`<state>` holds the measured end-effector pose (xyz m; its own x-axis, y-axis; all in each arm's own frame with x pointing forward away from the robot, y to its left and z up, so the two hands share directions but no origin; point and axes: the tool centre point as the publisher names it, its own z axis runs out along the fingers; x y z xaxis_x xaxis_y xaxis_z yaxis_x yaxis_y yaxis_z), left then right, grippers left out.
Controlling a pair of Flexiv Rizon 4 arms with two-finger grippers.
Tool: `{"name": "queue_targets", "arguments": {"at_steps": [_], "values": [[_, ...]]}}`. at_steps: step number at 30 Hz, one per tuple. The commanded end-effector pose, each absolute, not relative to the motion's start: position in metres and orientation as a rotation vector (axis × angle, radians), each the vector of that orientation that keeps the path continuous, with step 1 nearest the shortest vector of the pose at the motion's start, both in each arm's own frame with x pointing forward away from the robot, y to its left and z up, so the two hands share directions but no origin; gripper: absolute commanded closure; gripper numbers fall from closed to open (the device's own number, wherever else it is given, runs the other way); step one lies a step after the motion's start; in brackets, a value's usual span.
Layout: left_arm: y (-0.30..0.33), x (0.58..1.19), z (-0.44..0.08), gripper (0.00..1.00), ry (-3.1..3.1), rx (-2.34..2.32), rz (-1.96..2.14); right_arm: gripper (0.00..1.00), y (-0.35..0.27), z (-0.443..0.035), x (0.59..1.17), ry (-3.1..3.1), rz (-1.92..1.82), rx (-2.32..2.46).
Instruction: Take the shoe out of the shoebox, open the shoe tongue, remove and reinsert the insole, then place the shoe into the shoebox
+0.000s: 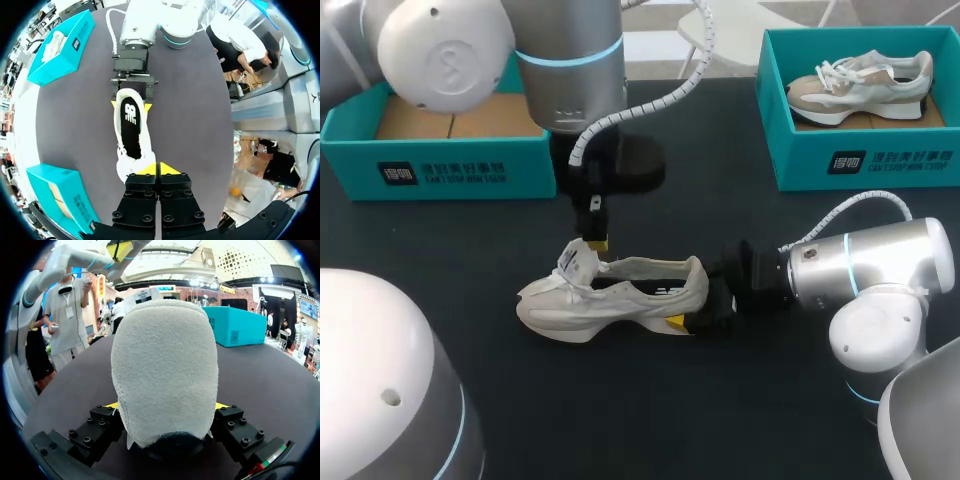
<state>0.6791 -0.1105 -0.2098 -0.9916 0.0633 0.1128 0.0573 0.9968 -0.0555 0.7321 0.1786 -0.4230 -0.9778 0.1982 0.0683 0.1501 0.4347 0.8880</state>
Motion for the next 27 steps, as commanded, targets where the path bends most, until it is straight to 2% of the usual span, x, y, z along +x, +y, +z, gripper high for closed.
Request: {"name": "queue_targets", "arguments": {"at_steps": [1,25,27], "values": [[-0.1073,0.6779,-0.2108,1.0,-3.026,-0.094,0.091,1.0,0.1758,-0.4279,0.7279,2.625,1.607,0.324],[-0.1073,0.6779,-0.2108,1.0,-3.026,-0.094,0.091,1.0,0.1758,-0.4279,0.7279,2.625,1.607,0.324],[-0.1061,0.6764,-0.2162,1.0,-3.066,-0.149,0.196,1.0,0.1758,-0.4279,0.7279,2.625,1.607,0.324]]}}
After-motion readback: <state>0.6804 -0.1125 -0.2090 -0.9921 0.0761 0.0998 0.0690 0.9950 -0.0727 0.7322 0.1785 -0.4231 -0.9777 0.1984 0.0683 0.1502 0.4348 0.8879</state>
